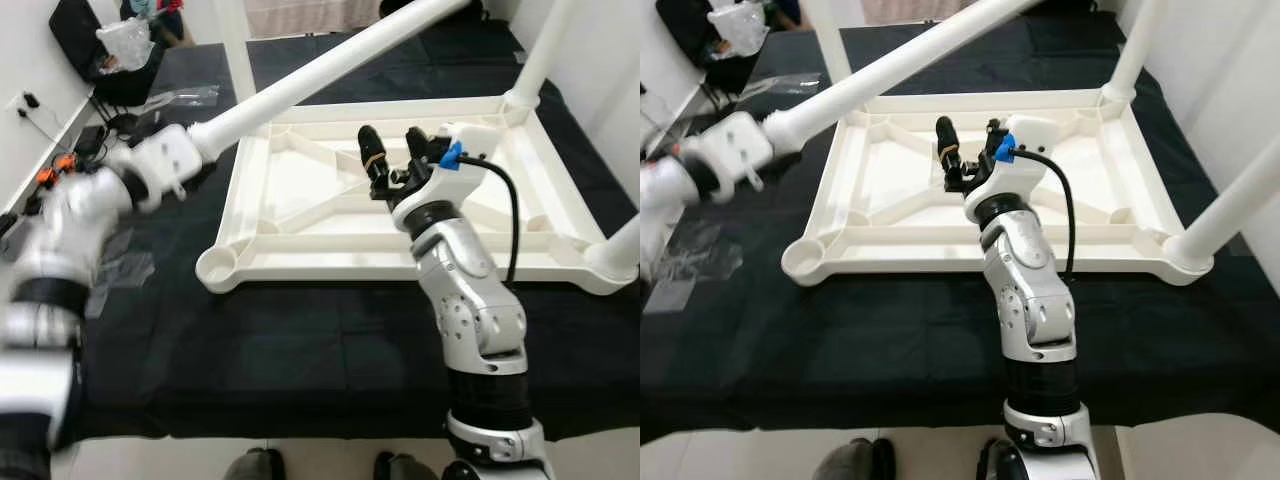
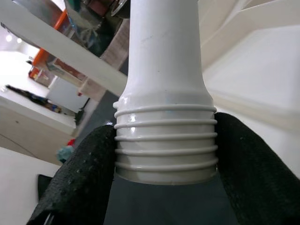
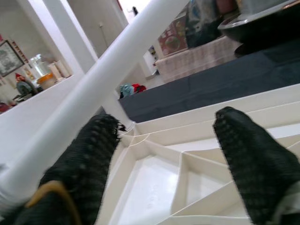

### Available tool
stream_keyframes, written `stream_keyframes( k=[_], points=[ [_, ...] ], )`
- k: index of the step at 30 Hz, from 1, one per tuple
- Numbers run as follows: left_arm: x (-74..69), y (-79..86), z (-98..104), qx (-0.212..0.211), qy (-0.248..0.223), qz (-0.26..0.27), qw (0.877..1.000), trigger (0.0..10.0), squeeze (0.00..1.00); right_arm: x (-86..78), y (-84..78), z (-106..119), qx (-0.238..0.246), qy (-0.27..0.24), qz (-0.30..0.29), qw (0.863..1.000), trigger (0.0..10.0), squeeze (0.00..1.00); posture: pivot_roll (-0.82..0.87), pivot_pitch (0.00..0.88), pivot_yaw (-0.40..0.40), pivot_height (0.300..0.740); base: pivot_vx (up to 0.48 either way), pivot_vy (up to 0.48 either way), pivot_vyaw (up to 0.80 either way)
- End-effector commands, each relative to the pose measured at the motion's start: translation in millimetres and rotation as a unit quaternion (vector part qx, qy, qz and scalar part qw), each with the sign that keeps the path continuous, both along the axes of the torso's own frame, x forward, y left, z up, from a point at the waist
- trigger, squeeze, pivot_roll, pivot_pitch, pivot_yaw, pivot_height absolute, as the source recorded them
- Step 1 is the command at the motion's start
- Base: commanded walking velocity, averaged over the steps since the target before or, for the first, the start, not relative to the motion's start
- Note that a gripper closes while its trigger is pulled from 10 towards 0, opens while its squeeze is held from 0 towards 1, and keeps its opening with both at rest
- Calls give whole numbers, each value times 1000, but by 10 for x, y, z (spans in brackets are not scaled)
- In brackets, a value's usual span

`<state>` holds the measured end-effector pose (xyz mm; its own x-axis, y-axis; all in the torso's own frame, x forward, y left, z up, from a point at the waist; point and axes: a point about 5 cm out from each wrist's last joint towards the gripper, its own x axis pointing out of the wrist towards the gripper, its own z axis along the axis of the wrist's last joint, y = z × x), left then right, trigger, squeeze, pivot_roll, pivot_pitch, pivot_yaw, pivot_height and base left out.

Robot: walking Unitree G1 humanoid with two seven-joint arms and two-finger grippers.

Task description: Building children table

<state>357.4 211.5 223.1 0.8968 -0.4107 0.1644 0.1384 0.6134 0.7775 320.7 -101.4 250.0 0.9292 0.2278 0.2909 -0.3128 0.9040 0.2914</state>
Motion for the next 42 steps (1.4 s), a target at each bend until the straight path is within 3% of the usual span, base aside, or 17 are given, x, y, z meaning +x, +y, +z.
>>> stream_keyframes(
  k=[1,2,3,5,9,10,11,12,15,19,24,35,42],
  points=[
    [-86,-15,112,-20,-52,16,998,10000,0,-4,110,13,14,2,39,999,10000,1000,73,153,-14,740,0,0,0],
    [-161,-98,56,-54,-59,9,997,10000,0,-13,149,19,22,1,56,998,10000,1000,70,148,-20,740,0,0,0],
    [-161,-98,56,-54,-59,9,997,10000,0,-13,149,19,22,1,56,998,10000,1000,70,148,-20,740,0,0,0],
    [-254,-200,-12,-104,-59,-2,993,10000,0,-21,189,8,26,2,75,997,10000,1000,67,151,-27,740,0,0,0],
    [-310,-273,-44,-118,-56,-12,991,10000,0,-23,213,-7,32,7,95,995,10000,1000,65,149,-32,740,0,0,0],
    [-368,-350,-59,-137,-53,-24,989,10000,0,-41,247,-26,43,13,133,990,10000,0,66,148,-35,740,0,0,0],
    [-368,-350,-59,-137,-53,-24,989,10000,0,-41,247,-26,43,13,133,990,10000,0,66,148,-35,740,0,0,0],
    [-445,-436,-66,-156,-49,-32,986,10000,0,-66,268,-45,48,15,172,984,10000,0,62,146,-36,740,0,0,0],
    [-445,-436,-66,-156,-49,-32,986,10000,0,-66,268,-45,48,15,172,984,10000,0,62,146,-36,740,0,0,0],
    [-635,-685,-78,-202,-22,-57,977,10000,0,-120,269,-74,64,13,252,966,10000,0,54,137,-42,740,0,0,0],
    [-733,-840,-112,-249,26,-90,964,10000,0,-110,264,-100,68,16,260,963,10000,0,52,135,-44,740,0,0,0],
    [-875,-1008,-185,-245,67,-124,959,10000,0,-86,248,-70,74,13,265,961,10000,0,52,138,-47,740,0,0,0],
    [-986,-1090,-249,-226,98,-145,958,10000,0,-61,267,-9,123,29,287,950,10000,0,54,142,-51,740,0,0,0]
  ],
)
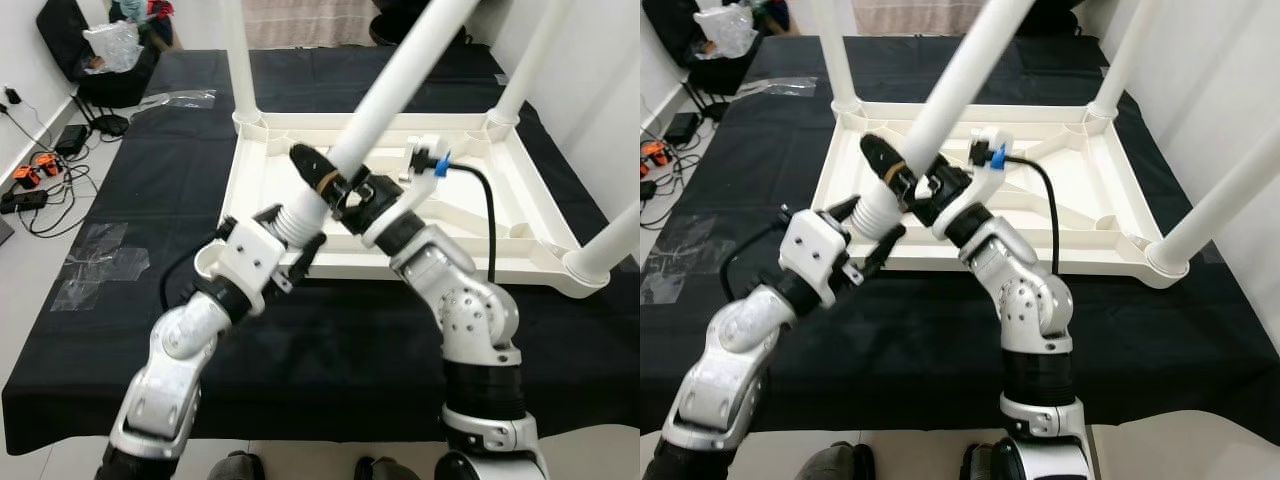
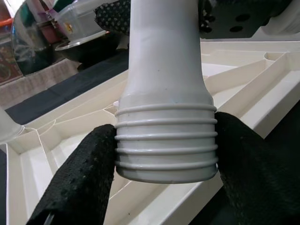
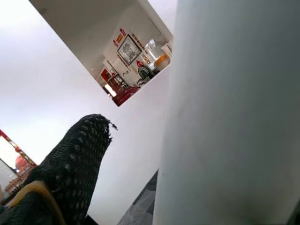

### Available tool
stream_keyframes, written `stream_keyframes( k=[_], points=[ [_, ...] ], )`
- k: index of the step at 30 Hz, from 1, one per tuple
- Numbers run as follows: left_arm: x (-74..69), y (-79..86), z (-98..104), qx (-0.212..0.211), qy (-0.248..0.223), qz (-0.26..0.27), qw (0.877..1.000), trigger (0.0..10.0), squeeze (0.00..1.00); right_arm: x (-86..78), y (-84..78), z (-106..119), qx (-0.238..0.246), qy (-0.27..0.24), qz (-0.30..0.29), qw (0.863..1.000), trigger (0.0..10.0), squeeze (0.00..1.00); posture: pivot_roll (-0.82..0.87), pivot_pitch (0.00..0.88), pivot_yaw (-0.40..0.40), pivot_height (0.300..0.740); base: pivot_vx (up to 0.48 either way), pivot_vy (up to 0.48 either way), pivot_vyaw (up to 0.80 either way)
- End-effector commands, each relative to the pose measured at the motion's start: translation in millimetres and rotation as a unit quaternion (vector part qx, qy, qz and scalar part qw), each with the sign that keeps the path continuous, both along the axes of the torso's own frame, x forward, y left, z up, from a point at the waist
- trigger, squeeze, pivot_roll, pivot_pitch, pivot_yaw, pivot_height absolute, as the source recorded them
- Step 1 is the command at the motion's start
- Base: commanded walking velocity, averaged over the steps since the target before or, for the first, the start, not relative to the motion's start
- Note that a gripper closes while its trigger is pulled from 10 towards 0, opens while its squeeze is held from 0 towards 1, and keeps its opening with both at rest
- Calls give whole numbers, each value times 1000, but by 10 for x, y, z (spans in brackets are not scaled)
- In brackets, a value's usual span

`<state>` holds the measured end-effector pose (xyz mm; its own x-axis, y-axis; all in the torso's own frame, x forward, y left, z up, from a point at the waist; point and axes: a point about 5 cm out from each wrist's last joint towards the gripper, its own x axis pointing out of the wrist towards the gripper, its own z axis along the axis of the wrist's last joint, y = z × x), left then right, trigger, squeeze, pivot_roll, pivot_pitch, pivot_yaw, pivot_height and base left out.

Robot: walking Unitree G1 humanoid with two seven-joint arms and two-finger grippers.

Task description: Building children table

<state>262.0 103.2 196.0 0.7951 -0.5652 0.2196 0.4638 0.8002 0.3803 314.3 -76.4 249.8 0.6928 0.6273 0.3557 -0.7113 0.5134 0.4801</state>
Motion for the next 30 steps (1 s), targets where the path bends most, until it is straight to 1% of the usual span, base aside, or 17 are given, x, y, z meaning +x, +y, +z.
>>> stream_keyframes(
  k=[1,7,12,18,21,24,30],
  points=[
    [-43,-17,22,0,1,-10,1000,10000,0,2,32,5,13,12,16,1000,10000,0,53,142,-48,740,0,0,0],
    [-59,-30,18,3,5,-16,1000,10000,0,-8,70,0,12,14,31,999,10000,0,54,144,-50,740,0,0,0],
    [-100,-57,5,10,12,-27,1000,10000,0,-60,144,-90,5,30,59,998,10000,0,58,146,-50,740,0,0,0],
    [-144,-100,-6,12,18,-37,999,10000,0,-63,165,-127,-2,37,66,997,10000,0,57,147,-49,740,0,0,0],
    [-169,-145,-11,9,20,-43,999,10000,0,-27,155,-143,-8,41,56,998,10000,0,59,147,-48,740,0,0,0],
    [-198,-199,-17,7,23,-51,998,10000,0,46,120,-150,-11,47,37,998,10000,0,58,146,-49,740,0,0,0],
    [-213,-222,-18,5,25,-55,998,10000,0,78,103,-137,-6,51,36,998,10000,0,59,146,-48,740,0,0,0]
  ],
)
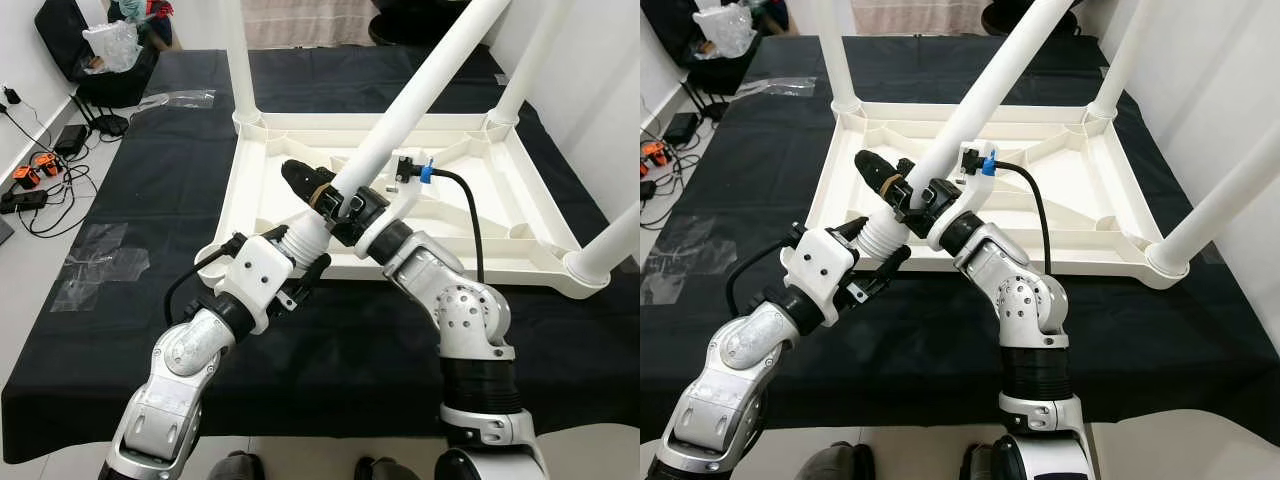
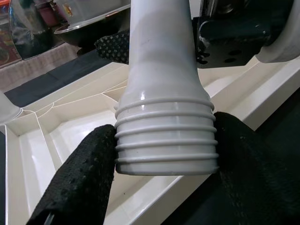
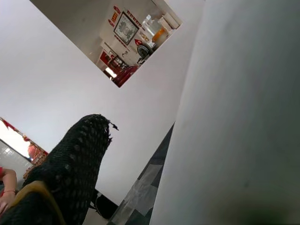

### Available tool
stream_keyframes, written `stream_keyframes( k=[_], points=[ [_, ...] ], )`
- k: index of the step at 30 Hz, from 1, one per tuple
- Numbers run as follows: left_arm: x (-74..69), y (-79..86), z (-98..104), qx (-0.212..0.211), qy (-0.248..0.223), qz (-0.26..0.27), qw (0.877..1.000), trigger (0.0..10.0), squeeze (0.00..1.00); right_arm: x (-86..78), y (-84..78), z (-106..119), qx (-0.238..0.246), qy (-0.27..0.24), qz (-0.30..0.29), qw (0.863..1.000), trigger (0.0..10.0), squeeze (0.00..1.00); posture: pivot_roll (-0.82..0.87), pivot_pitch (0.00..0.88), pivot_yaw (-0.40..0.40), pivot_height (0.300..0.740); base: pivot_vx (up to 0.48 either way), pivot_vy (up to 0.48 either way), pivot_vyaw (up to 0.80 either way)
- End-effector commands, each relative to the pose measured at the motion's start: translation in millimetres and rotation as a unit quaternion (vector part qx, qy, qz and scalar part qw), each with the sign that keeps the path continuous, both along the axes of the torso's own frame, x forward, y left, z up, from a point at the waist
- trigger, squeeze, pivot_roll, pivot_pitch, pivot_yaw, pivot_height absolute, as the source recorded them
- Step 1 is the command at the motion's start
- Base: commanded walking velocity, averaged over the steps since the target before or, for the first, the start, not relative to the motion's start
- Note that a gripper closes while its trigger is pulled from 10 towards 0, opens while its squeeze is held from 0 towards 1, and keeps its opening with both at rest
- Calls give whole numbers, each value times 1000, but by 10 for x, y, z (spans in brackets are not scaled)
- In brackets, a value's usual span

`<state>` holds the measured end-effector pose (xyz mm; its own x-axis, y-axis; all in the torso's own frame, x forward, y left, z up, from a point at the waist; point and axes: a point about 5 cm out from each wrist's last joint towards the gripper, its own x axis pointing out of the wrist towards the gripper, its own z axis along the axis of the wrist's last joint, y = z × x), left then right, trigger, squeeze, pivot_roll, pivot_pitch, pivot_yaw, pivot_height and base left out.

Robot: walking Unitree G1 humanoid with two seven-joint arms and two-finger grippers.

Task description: Building children table

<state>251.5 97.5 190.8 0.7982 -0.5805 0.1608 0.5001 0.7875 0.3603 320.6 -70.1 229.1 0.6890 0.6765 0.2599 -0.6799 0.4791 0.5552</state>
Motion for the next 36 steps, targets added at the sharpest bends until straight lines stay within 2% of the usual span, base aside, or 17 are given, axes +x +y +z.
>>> stream_keyframes(
  k=[1,5,11,15,16,26,31,33,36],
  points=[
    [-113,-172,36,-2,-7,-50,999,10000,0,27,36,68,6,-3,9,1000,10000,0,59,144,-48,740,0,0,0],
    [-120,-177,42,0,-8,-52,999,10000,0,39,35,58,10,7,19,1000,10000,0,59,146,-46,740,0,0,0],
    [-146,-153,40,14,-10,-58,998,10000,0,62,5,22,22,33,67,997,10000,0,62,146,-48,740,0,0,0],
    [-156,-140,33,17,-10,-60,998,10000,0,69,0,33,29,36,73,996,10000,0,60,146,-47,740,0,0,0],
    [-167,-130,28,20,-9,-61,998,10000,0,85,-4,39,31,36,67,997,0,0,60,146,-47,740,0,0,0],
    [-199,-60,-3,34,-5,-61,998,10000,0,130,-35,55,45,40,61,996,0,0,63,146,-46,740,0,0,0],
    [-201,-30,-30,37,3,-56,998,10000,0,141,-52,54,36,36,57,997,0,0,63,142,-45,740,0,0,0],
    [-132,35,-62,25,31,-23,999,10000,0,146,-67,99,35,23,52,998,0,0,64,134,-42,740,0,0,0],
    [-113,51,-65,23,38,-17,999,10000,0,144,-67,118,36,20,51,998,0,0,64,134,-42,740,0,0,0]
  ],
)
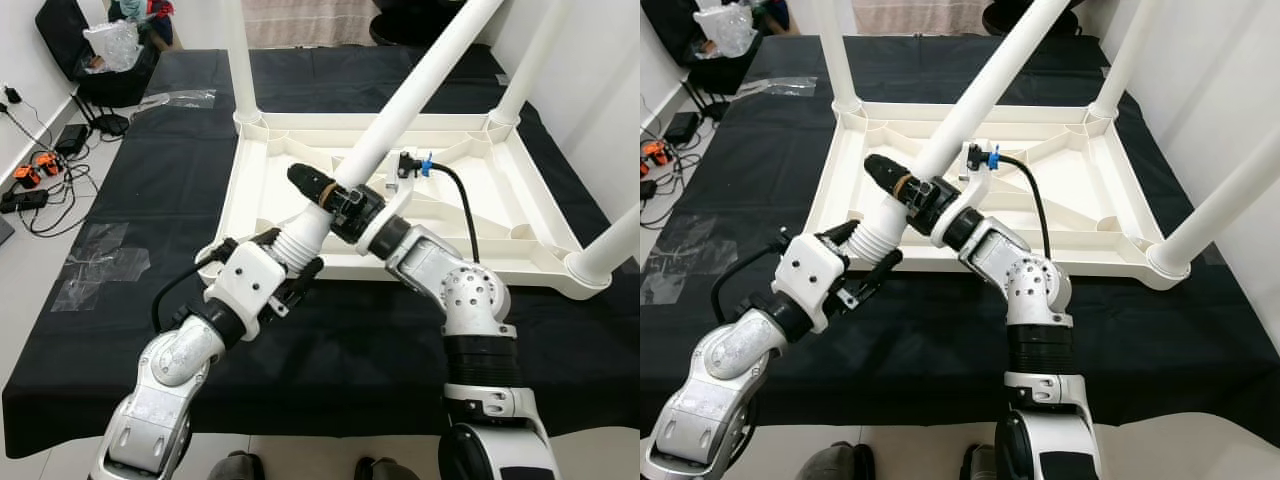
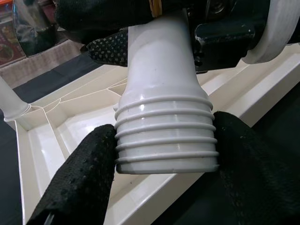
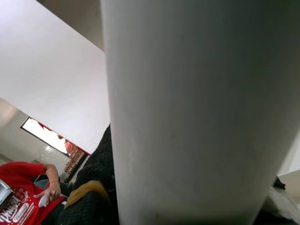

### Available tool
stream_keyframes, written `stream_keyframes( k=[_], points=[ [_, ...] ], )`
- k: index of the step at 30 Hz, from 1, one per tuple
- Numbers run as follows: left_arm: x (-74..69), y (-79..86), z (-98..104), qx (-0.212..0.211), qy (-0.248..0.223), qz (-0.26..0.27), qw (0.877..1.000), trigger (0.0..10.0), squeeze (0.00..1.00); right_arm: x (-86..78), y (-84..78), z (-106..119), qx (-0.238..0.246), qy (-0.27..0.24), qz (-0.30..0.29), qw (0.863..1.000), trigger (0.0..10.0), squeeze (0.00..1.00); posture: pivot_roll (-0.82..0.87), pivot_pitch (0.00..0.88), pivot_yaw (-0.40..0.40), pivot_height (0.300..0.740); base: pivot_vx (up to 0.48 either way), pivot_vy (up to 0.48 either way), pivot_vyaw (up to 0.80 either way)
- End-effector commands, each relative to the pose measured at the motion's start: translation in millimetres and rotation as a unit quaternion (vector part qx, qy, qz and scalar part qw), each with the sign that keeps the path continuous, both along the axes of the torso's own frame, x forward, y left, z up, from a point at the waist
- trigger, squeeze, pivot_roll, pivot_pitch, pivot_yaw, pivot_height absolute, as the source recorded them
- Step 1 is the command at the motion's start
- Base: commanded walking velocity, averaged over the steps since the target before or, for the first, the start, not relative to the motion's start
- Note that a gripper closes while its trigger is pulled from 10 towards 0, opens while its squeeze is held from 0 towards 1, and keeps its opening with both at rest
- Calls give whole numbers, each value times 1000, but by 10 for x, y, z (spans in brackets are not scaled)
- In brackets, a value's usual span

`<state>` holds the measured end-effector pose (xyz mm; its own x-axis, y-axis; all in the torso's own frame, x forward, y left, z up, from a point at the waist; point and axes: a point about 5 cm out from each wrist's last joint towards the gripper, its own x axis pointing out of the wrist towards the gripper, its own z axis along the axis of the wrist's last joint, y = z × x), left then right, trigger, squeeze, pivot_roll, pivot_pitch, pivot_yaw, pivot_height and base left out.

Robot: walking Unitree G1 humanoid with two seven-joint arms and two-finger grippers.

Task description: Building children table

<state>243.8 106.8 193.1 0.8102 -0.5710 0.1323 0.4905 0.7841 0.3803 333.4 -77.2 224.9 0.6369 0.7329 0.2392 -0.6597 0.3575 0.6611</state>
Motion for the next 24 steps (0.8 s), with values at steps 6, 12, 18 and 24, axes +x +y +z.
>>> stream_keyframes(
  k=[6,12,18,24],
  points=[
    [35,65,-100,1,45,4,999,10000,1000,13,8,239,13,-45,-8,999,0,0,66,116,-40,740,0,0,0],
    [139,239,-86,19,41,65,997,10000,1000,7,9,336,24,-63,-10,998,0,0,68,104,-36,740,0,0,0],
    [228,475,-43,19,37,117,992,10000,0,59,-41,402,-11,-90,-60,994,0,0,69,93,-37,740,0,0,0],
    [242,489,-12,11,21,142,990,10000,0,212,-234,472,-151,-176,-249,941,0,0,67,75,-43,740,0,0,0]
  ],
)
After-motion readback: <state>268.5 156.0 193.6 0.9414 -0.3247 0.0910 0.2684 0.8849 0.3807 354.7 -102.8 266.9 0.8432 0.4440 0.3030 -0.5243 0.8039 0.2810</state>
